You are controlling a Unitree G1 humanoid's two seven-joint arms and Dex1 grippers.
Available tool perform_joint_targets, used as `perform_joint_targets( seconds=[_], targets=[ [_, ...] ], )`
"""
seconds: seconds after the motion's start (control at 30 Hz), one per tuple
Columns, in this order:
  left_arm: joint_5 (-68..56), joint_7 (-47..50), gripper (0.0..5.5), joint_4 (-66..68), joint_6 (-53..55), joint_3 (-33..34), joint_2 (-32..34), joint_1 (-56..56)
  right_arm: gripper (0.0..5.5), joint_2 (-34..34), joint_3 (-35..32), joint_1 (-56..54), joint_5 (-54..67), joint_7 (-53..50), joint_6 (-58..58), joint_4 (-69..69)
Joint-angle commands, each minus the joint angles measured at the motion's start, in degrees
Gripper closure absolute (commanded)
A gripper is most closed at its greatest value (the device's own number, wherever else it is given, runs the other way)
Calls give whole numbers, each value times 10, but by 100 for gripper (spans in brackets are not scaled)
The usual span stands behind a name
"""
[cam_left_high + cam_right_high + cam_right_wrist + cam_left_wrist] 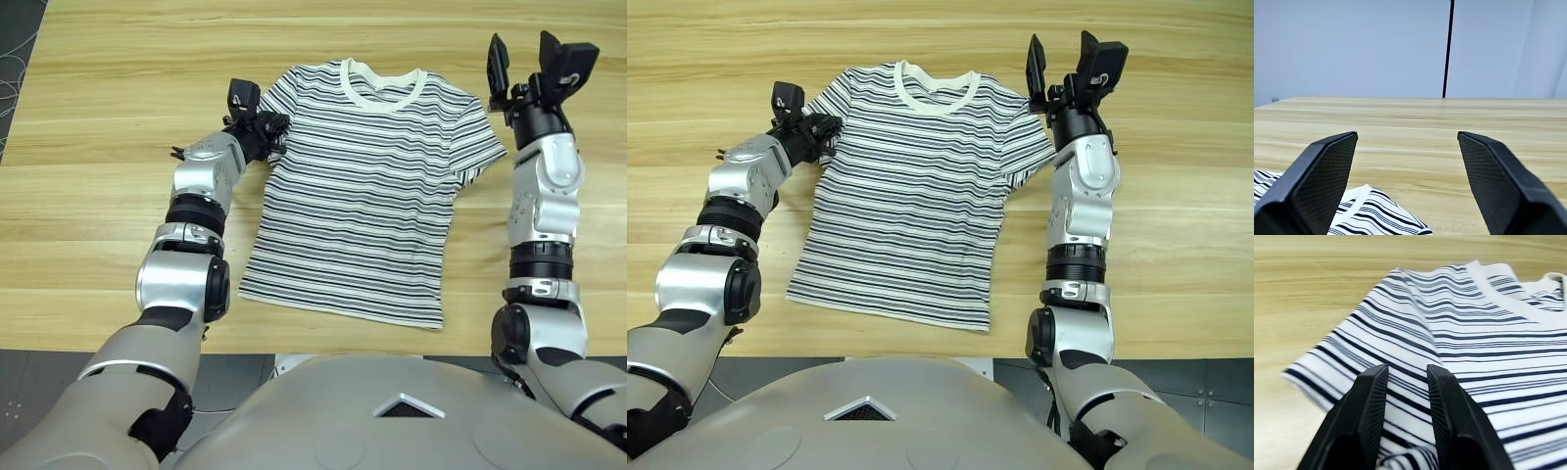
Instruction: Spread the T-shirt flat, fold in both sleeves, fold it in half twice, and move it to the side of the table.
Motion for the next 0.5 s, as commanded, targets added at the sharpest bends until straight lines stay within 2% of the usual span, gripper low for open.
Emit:
perform_joint_targets(
  seconds=[0.03,0.2,0.5],
  targets=[
    [16,7,404,-6,-55,21,0,-19,172,6,5,12,4,-2,3,-19],
    [11,30,323,41,-77,63,-7,-43,168,5,5,17,5,-6,4,-25],
    [44,93,323,153,-62,84,-28,-69,168,8,17,43,7,-20,27,-125]
  ],
)
